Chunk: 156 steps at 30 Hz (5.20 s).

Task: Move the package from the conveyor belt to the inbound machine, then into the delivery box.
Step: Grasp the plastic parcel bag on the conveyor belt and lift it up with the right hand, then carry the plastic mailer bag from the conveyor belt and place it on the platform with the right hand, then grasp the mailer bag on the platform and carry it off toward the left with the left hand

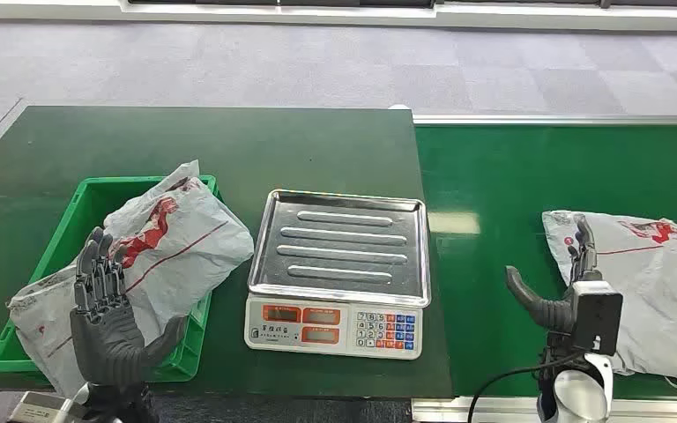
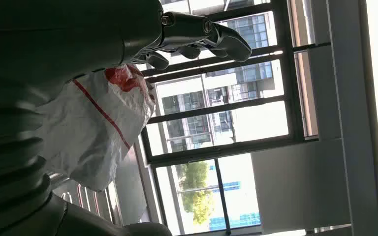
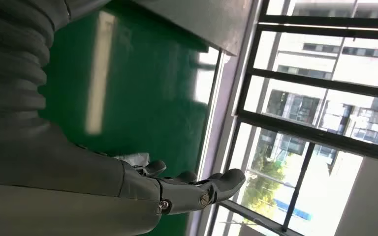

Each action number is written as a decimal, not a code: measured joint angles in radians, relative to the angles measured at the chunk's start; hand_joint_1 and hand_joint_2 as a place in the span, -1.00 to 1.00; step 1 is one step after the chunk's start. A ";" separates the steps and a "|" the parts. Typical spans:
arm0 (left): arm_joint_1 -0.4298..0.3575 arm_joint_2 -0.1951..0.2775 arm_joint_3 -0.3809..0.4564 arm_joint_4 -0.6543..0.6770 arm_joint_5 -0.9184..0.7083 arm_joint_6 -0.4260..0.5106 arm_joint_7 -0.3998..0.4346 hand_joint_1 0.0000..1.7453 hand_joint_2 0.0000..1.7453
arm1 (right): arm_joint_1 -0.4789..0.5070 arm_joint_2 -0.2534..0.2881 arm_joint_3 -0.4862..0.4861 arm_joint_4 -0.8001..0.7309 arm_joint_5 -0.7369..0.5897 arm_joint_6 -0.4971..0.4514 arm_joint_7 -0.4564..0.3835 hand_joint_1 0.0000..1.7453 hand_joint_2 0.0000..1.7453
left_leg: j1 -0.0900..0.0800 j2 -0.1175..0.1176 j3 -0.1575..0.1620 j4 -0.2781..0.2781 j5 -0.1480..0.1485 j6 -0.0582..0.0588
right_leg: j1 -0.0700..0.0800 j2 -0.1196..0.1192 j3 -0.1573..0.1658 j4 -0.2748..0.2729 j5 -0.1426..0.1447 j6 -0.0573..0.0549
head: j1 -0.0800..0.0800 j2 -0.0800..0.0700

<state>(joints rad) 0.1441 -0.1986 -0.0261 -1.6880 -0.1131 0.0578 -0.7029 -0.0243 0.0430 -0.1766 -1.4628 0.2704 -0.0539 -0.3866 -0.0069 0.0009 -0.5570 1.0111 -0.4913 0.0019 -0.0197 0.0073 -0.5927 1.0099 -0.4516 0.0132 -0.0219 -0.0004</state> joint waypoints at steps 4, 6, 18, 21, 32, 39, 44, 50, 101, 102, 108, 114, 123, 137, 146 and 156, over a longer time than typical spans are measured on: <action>-0.007 0.000 -0.006 0.008 0.001 0.004 0.000 -1.00 1.00 | -0.166 -0.082 0.006 0.152 0.293 -0.177 0.092 -1.00 1.00 | -0.001 0.002 0.001 0.001 0.001 0.001 | -0.001 0.001 0.000 0.000 0.002 0.001 | 0.000 0.000; -0.010 0.000 -0.010 0.011 0.006 0.006 0.000 -1.00 1.00 | -0.284 -0.136 0.008 0.288 0.448 -0.257 0.163 -1.00 1.00 | -0.001 0.001 0.002 0.002 0.002 0.002 | -0.001 0.001 0.001 0.000 0.003 0.002 | 0.000 0.000; -0.044 0.004 -0.048 0.052 0.041 -0.005 0.018 -1.00 1.00 | -0.574 -0.362 0.023 0.992 0.758 -0.040 0.623 -1.00 1.00 | -0.001 -0.008 -0.001 0.003 0.003 0.004 | -0.001 -0.007 0.002 0.000 0.002 0.003 | 0.000 0.000; -0.047 0.005 -0.053 0.060 0.041 -0.006 0.020 -1.00 1.00 | -0.585 -0.377 0.028 1.049 0.768 -0.019 0.640 -1.00 -0.50 | -0.001 -0.007 -0.001 0.003 0.003 0.004 | -0.001 -0.006 0.000 0.000 0.002 0.003 | 0.000 0.000; -0.100 0.005 -0.068 0.123 0.018 -0.022 0.076 -1.00 1.00 | -0.552 -0.418 0.034 1.155 0.825 0.324 0.768 0.98 1.00 | -0.001 -0.007 0.000 0.003 0.002 0.004 | -0.001 -0.006 0.002 0.000 0.001 0.004 | 0.000 0.000; -0.129 0.005 -0.077 0.175 0.000 -0.025 0.081 -1.00 1.00 | -0.536 -0.444 0.025 1.163 0.820 0.362 0.720 1.00 1.00 | 0.000 -0.007 0.003 0.004 0.001 0.005 | 0.000 -0.006 0.006 -0.002 0.001 0.004 | 0.000 0.000; -0.141 0.005 -0.078 0.193 -0.002 -0.028 0.083 -1.00 1.00 | -0.528 -0.455 0.003 1.163 0.816 0.338 0.692 1.00 1.00 | 0.000 -0.007 0.006 0.004 0.001 0.006 | 0.001 -0.006 0.010 -0.003 0.001 0.005 | 0.000 0.000; -0.113 0.008 -0.078 0.171 -0.004 -0.019 0.085 -1.00 1.00 | -0.529 -0.438 -0.042 1.155 0.794 0.024 0.580 1.00 1.00 | 0.000 -0.006 -0.005 0.004 0.001 0.006 | 0.000 -0.006 0.009 -0.003 0.001 0.005 | 0.000 0.000; -0.213 0.021 -0.007 0.180 0.223 0.106 0.084 -1.00 1.00 | -0.695 0.133 0.733 0.839 0.535 0.369 -0.033 -1.00 1.00 | 0.003 -0.005 -0.001 0.002 0.006 -0.001 | 0.003 -0.003 0.001 0.000 0.004 -0.001 | 0.000 0.000; -0.215 0.021 0.013 0.167 0.240 0.126 0.085 -1.00 1.00 | -0.693 0.131 0.733 0.843 0.522 0.386 -0.045 -1.00 1.00 | 0.003 -0.005 -0.001 0.002 0.006 -0.001 | 0.003 -0.003 0.000 0.000 0.004 -0.001 | 0.000 0.000; -0.224 0.016 0.070 0.095 0.227 0.202 0.090 -1.00 1.00 | -0.691 0.127 0.740 0.847 0.428 0.474 -0.150 -1.00 1.00 | 0.003 -0.005 -0.001 0.002 0.006 -0.001 | 0.003 -0.003 0.000 0.000 0.004 -0.001 | 0.000 0.000; -0.238 0.011 0.063 0.081 0.171 0.215 0.086 -1.00 1.00 | -0.679 0.126 0.746 0.819 0.334 0.526 -0.239 -1.00 1.00 | 0.003 -0.004 0.000 0.002 0.006 -0.001 | 0.003 -0.003 0.000 0.000 0.004 -0.001 | 0.000 0.000; -0.330 0.015 -0.040 0.178 0.037 0.201 0.118 -1.00 1.00 | -0.618 0.113 0.694 0.520 0.007 0.537 -0.258 -1.00 1.00 | 0.003 -0.004 0.000 0.003 0.006 -0.001 | 0.003 -0.002 0.000 0.000 0.004 -0.001 | 0.000 0.000; -0.512 0.038 -0.161 0.400 -0.306 0.168 0.392 -1.00 1.00 | -0.493 0.048 0.571 0.210 0.069 0.005 -0.170 -1.00 1.00 | 0.003 -0.004 0.000 0.003 0.006 -0.001 | 0.003 -0.002 -0.001 0.000 0.006 -0.001 | 0.000 0.000; -0.613 0.041 -0.225 0.611 -0.428 0.033 0.471 -1.00 1.00 | -0.304 0.006 0.446 0.015 0.086 -0.356 -0.242 -1.00 1.00 | 0.001 0.003 -0.001 0.003 0.005 0.000 | 0.002 0.004 -0.004 0.000 0.006 -0.001 | 0.000 0.000; -0.695 0.033 -0.347 0.896 -0.623 -0.131 0.540 1.00 1.00 | -0.079 -0.013 0.342 -0.134 0.097 -0.642 -0.313 -1.00 1.00 | 0.001 0.002 -0.001 0.003 0.004 0.000 | 0.002 0.002 -0.003 0.000 0.006 -0.001 | 0.000 0.000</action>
<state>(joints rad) -0.5506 -0.1657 -0.3731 -0.7915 -0.7358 -0.0735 -0.1627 -0.1035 0.0301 0.1655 -1.5965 0.3678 -0.6958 -0.6994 -0.0057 0.0030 -0.5583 1.0137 -0.4868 0.0018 -0.0181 0.0096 -0.5956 1.0098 -0.4458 0.0125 -0.0217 -0.0004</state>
